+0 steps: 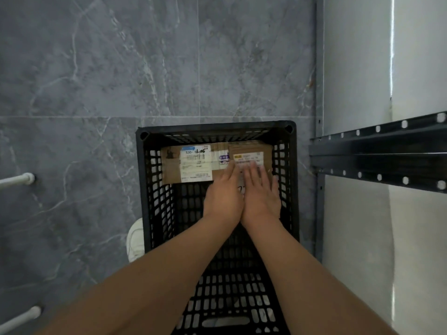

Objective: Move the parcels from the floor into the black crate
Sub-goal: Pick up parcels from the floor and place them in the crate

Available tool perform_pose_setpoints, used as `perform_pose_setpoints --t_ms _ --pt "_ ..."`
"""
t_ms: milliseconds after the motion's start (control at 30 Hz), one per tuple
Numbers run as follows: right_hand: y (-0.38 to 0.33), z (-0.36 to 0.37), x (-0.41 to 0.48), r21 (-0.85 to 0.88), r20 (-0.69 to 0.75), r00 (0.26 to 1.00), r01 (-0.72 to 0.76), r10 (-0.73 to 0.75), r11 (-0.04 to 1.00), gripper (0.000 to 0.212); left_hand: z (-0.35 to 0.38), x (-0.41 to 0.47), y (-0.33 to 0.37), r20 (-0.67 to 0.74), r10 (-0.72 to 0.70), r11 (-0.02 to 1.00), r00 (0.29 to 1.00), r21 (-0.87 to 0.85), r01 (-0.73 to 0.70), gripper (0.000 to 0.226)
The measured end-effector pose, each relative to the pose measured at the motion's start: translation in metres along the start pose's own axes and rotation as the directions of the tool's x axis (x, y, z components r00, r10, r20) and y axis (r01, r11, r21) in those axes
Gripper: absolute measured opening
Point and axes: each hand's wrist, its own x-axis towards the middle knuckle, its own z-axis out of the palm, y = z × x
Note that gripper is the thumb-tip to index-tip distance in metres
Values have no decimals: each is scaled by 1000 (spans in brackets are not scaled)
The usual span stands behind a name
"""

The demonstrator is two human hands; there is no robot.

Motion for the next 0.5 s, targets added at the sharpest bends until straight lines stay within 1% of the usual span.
perform_pose_setpoints --t_ms 67,100,133,167,233,300,367,433,500 --pt "4 -15 12 5 30 999 38 -38 999 107 -7 11 -4 69 11 970 998 241 -28 65" --pt "8 -24 18 16 59 996 59 -60 998 105 -10 17 -5 102 22 952 995 302 -52 68" --pt "11 -35 23 31 102 991 80 -82 996 100 -13 20 -4 133 28 947 991 313 -69 69" --pt "14 -45 26 52 154 983 92 -98 994 93 -16 22 -2 150 27 958 988 280 -68 67" --pt "17 -60 26 85 222 968 98 -115 992 83 -21 19 1 134 8 989 991 144 -27 63" --pt "14 -66 13 113 191 973 112 -132 987 78 -31 7 4 114 -6 999 993 43 1 61" --pt "7 -65 -15 192 134 978 132 -159 973 77 -46 -13 9 84 -33 999 996 11 32 61" --pt "3 -65 -52 252 74 982 149 -172 956 78 -65 -36 17 76 -84 996 994 35 81 60" --pt "9 -81 -83 268 -53 986 165 -156 949 80 -91 -53 35 51 -98 989 994 118 92 58"
